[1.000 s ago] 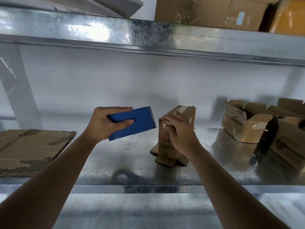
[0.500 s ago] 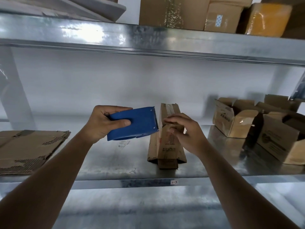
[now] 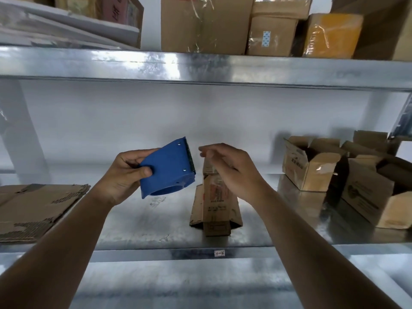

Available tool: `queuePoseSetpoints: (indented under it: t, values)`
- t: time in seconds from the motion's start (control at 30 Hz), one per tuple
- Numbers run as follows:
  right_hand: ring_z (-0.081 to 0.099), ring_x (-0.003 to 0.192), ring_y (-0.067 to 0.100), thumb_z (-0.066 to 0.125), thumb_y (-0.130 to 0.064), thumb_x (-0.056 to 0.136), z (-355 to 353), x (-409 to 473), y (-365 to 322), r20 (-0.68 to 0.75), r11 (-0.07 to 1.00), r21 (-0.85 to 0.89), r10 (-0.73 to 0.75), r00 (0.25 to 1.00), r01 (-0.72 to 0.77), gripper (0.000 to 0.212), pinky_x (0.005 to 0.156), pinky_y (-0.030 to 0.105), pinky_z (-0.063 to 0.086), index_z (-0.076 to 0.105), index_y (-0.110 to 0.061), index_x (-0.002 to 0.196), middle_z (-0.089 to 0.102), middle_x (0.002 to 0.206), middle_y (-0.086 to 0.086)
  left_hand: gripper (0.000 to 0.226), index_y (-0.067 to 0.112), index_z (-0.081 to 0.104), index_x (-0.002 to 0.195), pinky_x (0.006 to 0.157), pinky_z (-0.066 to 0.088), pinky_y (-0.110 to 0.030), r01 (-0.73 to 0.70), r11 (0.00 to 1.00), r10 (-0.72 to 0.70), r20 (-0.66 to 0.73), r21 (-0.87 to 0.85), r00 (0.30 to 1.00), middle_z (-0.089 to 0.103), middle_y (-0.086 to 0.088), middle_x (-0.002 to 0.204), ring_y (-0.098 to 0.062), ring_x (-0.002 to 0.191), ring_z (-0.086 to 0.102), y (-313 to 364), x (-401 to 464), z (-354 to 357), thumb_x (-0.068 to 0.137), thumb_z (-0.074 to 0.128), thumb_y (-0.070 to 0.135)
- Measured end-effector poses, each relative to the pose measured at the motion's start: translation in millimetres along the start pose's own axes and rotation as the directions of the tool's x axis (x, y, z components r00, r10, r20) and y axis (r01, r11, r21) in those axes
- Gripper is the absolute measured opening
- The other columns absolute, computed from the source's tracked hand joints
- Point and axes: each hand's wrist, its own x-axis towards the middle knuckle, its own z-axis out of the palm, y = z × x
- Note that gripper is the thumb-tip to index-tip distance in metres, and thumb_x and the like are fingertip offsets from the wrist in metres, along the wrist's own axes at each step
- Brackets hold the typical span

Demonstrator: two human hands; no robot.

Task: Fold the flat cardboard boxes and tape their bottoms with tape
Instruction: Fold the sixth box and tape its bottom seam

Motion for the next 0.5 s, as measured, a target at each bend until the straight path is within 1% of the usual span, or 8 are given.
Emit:
queuePoseSetpoints:
  t: [0.07,0.13,0.17,0.23,0.3,0.33,0.4,0.5]
  values:
    - [0.066,0.114,0.002,0.046,-0.032,0.111,1,3,-8,0.104,0.996,0.048,0.068,0.992,-0.073,0.032,0.097,0.025,0.054,0.068,-0.025,0.133,0.072,0.12,-0.014,0.108,-0.014,0.045,0.14,0.09,0.058,-0.035,-0.013,1.0,0.014,0.022,-0.013,1.0,0.07,-0.018,0.129,-0.028,0.115,0.069,-1,0,2,0.065,0.096,0.045]
    - [0.071,0.105,0.009,0.041,-0.041,0.111,2,5,-13,0.172,0.989,0.087,0.102,0.98,-0.119,0.038,0.091,0.029,0.054,0.069,-0.025,0.129,0.074,0.116,-0.012,0.107,-0.014,0.047,0.139,0.089,0.058,-0.034,-0.013,1.0,0.013,0.02,-0.02,1.0,0.073,-0.013,0.124,-0.027,0.113,0.07,0,1,3,0.065,0.096,0.046]
    - [0.072,0.102,0.013,0.038,-0.047,0.111,4,5,-15,0.183,0.984,0.124,0.106,0.977,-0.13,0.043,0.092,0.032,0.055,0.071,-0.024,0.126,0.074,0.113,-0.01,0.104,-0.012,0.05,0.138,0.09,0.058,-0.035,-0.009,1.0,0.009,0.014,-0.019,1.0,0.073,-0.014,0.124,-0.028,0.113,0.069,0,1,3,0.064,0.096,0.045]
    - [0.072,0.099,0.016,0.034,-0.059,0.107,6,5,-17,0.125,0.969,0.201,0.117,0.985,-0.14,0.055,0.093,0.036,0.059,0.074,-0.024,0.121,0.074,0.111,-0.005,0.092,-0.006,0.063,0.132,0.091,0.059,-0.037,0.003,1.0,-0.003,0.005,-0.004,1.0,0.072,-0.015,0.126,-0.03,0.115,0.069,2,2,3,0.064,0.097,0.045]
    - [0.071,0.097,0.015,0.044,-0.063,0.101,6,5,-17,0.025,0.964,0.232,0.13,0.991,-0.132,0.053,0.087,0.033,0.061,0.075,-0.024,0.118,0.071,0.111,-0.001,0.078,0.007,0.074,0.126,0.092,0.059,-0.039,0.023,1.0,-0.023,-0.003,0.017,1.0,0.072,-0.016,0.127,-0.031,0.116,0.068,4,1,2,0.062,0.097,0.046]
    - [0.072,0.095,0.016,0.053,-0.06,0.099,5,5,-16,0.004,0.963,0.237,0.133,0.991,-0.13,0.046,0.084,0.033,0.062,0.076,-0.024,0.115,0.071,0.108,0.001,0.075,0.01,0.076,0.124,0.092,0.059,-0.04,0.032,0.999,-0.031,-0.006,0.02,0.999,0.071,-0.018,0.127,-0.031,0.115,0.069,5,1,3,0.061,0.098,0.046]
    - [0.075,0.088,0.018,0.069,-0.049,0.094,2,5,-16,0.033,0.964,0.226,0.135,0.99,-0.139,0.033,0.081,0.035,0.063,0.075,-0.022,0.113,0.073,0.1,0.003,0.074,0.012,0.077,0.121,0.091,0.06,-0.04,0.043,0.999,-0.042,-0.013,0.022,0.999,0.071,-0.02,0.127,-0.031,0.114,0.069,5,1,4,0.059,0.099,0.045]
    - [0.077,0.086,0.021,0.075,-0.032,0.094,1,5,-15,0.061,0.956,0.252,0.141,0.988,-0.152,0.031,0.08,0.036,0.064,0.073,-0.017,0.121,0.076,0.094,0.002,0.074,0.014,0.078,0.12,0.09,0.06,-0.04,0.06,0.998,-0.06,-0.022,0.026,0.998,0.074,-0.015,0.123,-0.032,0.114,0.07,7,3,8,0.056,0.1,0.045]
